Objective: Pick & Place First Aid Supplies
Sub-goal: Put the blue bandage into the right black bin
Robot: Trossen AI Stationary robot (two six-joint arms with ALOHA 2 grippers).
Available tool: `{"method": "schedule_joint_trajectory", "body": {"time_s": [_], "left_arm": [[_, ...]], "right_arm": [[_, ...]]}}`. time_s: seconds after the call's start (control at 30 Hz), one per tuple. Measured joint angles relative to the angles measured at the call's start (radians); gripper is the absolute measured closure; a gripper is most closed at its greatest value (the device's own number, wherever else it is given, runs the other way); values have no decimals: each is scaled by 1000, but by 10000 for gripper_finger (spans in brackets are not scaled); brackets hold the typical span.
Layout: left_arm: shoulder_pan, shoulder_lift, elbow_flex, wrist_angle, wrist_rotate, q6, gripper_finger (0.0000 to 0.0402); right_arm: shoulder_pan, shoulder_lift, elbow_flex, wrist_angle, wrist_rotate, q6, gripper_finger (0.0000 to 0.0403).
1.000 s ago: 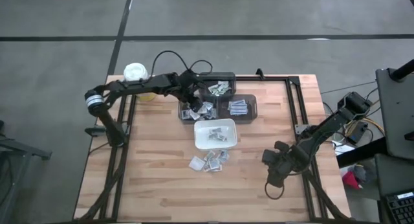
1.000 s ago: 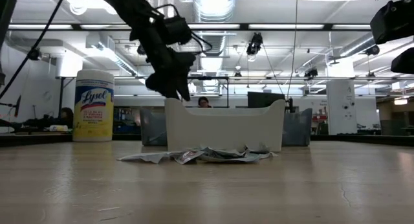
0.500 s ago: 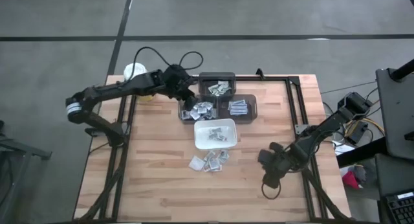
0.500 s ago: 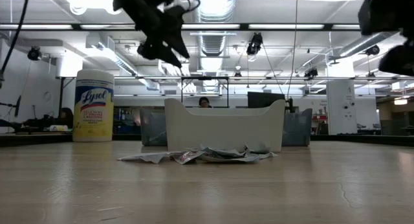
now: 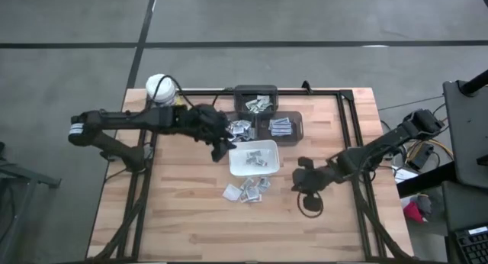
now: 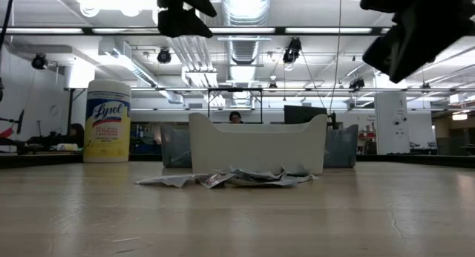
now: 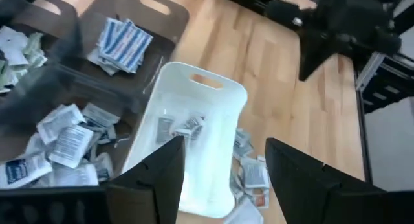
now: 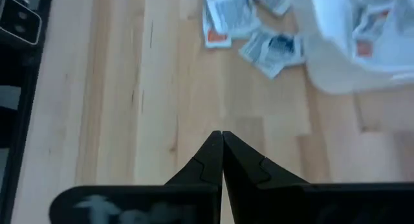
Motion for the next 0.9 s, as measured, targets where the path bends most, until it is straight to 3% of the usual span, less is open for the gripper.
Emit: {"method": "schedule_joint_trajectory", "body": {"time_s": [0.23, 0.4, 0.6, 0.9], "left_arm": [[-115, 9, 0, -1, -64, -68, 195], [-171, 9, -1, 0, -105, -122, 195], [-239, 9, -13, 0, -156, -215, 195], [-366, 11, -180, 105, -180, -479, 195]], "right_arm": [[-81, -146, -89, 189, -32, -110, 394], [-111, -309, -213, 315, -33, -86, 394], [-113, -483, -326, 330, -32, -42, 394], [-113, -692, -506, 520, -23, -38, 394]]}}
